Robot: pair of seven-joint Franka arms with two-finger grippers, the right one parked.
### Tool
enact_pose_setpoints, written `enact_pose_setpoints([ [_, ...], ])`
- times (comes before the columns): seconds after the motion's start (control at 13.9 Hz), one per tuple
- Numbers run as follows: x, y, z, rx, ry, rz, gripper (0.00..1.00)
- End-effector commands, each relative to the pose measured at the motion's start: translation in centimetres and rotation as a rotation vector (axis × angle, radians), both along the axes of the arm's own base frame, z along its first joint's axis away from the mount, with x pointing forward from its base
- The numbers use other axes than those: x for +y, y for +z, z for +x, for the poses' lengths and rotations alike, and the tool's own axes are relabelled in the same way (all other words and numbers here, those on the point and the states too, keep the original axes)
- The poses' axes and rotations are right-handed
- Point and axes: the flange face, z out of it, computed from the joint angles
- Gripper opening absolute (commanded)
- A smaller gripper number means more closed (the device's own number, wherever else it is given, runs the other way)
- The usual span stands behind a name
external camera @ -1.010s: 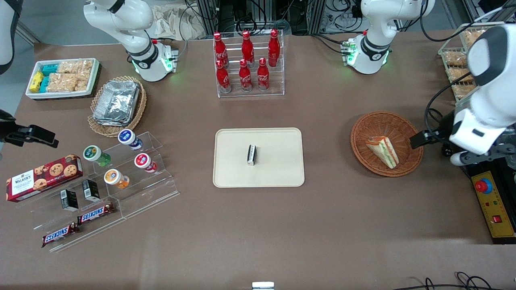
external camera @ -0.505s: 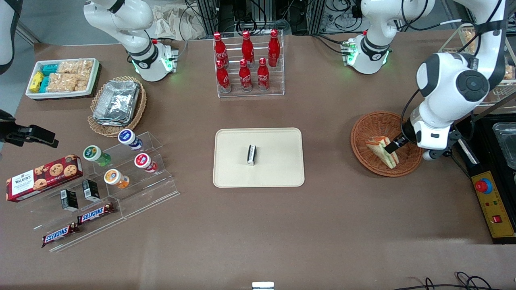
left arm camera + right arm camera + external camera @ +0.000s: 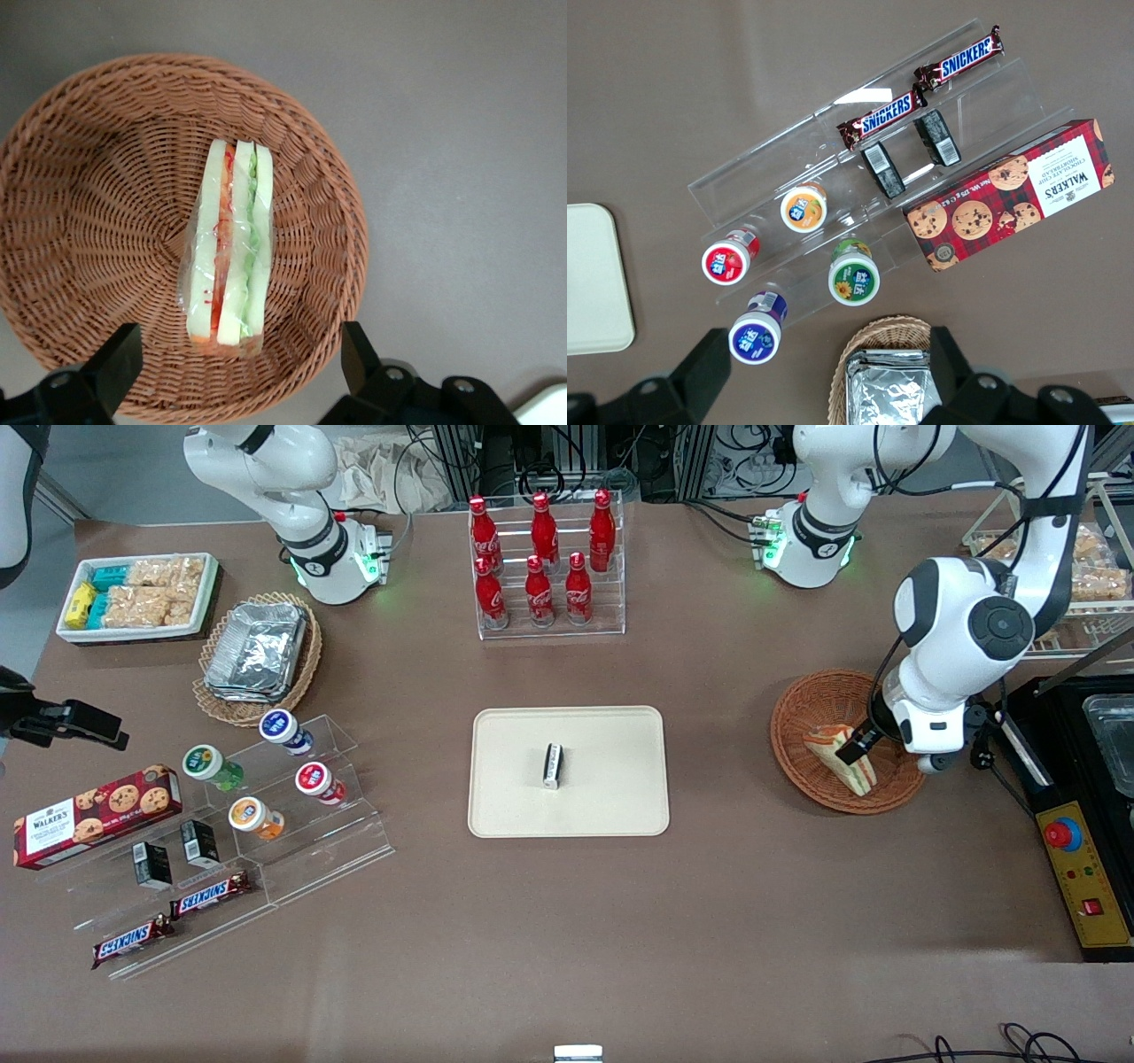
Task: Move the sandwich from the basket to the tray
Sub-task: 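Lower the left gripper and close it on the sandwich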
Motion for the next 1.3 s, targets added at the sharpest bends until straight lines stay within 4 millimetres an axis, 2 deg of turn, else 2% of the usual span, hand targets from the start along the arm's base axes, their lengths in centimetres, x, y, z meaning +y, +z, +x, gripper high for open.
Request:
enact_pose_setpoints([
  [0.0,0.2,-3.6,-1.2,-0.024,0.042,0.013,1.00],
  [0.22,0.5,-7.0,-2.4,-0.030,0.045,0.011,1.00],
  [0.36,0.6,-8.4,-2.5,-0.025,0.049,0.012,1.00],
  [0.43,0.7,-8.8,-2.4,-0.027,0.049,0.011,0.97],
  [0.51,0.7,-9.0,-2.4,-0.024,0.049,0.012,0.53],
  [0.58,0.7,-8.8,-2.3,-0.028,0.045,0.011,0.01],
  [0.94,0.6,-7.5,-1.5,-0.051,0.043,0.009,0.00],
  [1.08,0.3,-5.4,-0.9,-0.061,0.020,0.012,0.00],
  [1.23,0.3,-1.7,1.3,-0.022,-0.045,0.041,0.00],
])
